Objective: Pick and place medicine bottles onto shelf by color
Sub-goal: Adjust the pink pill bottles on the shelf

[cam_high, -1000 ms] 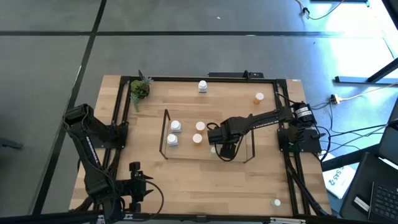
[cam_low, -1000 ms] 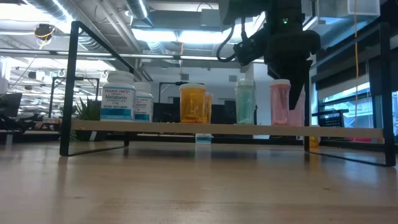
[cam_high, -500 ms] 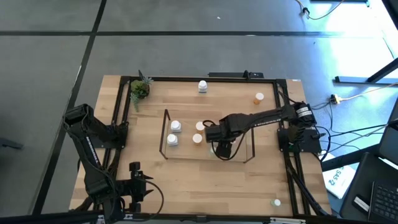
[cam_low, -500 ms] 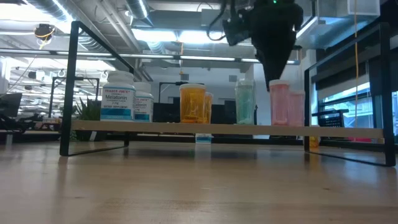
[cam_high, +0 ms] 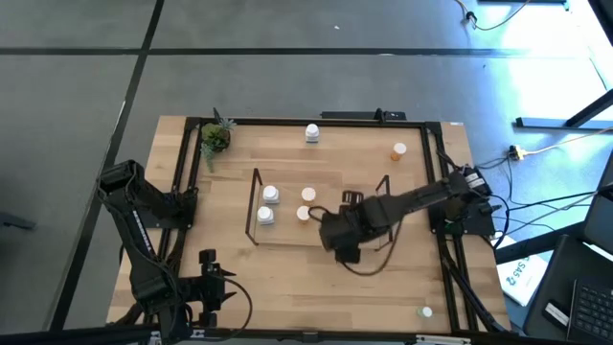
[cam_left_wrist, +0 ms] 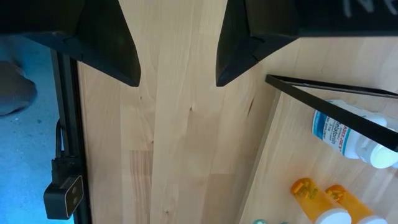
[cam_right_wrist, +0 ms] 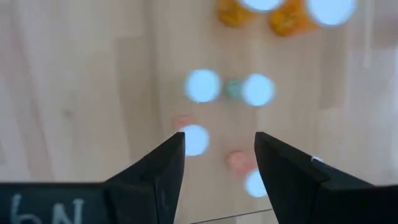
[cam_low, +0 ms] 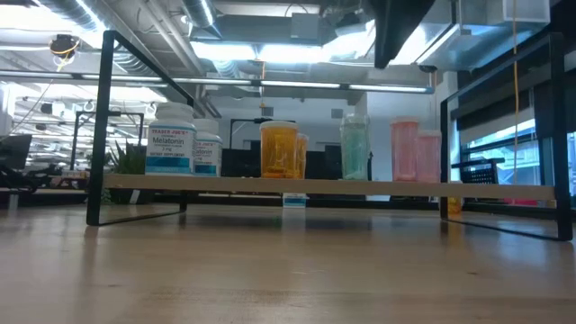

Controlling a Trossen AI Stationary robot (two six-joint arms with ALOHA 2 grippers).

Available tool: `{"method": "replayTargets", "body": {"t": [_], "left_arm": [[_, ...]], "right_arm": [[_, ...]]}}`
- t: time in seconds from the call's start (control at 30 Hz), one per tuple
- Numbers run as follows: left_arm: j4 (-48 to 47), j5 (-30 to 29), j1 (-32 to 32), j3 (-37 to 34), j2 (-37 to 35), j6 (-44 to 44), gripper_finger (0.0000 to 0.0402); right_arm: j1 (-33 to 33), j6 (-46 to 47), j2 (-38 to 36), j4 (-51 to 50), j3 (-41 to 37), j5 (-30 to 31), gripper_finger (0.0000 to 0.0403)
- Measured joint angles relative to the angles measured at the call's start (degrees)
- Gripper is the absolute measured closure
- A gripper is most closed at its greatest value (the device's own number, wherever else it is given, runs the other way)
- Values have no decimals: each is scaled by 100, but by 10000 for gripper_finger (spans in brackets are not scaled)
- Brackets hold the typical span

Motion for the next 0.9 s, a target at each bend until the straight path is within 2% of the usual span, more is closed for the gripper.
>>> {"method": "replayTargets", "body": {"t": [0.2, 0.33, 0.43, 0.9], "left_arm": [[-43, 0, 0, 1, 0, 6, 198], [-103, 0, 1, -1, 0, 8, 198], [-105, 0, 0, -1, 0, 41, 198], [-103, 0, 0, 1, 0, 165, 198]], "right_arm": [[331, 21, -2, 120, -144, -3, 207], [388, 167, -2, 376, -274, -216, 207], [388, 198, -2, 623, -381, -525, 207], [113, 547, 0, 663, -901, -448, 207]]}}
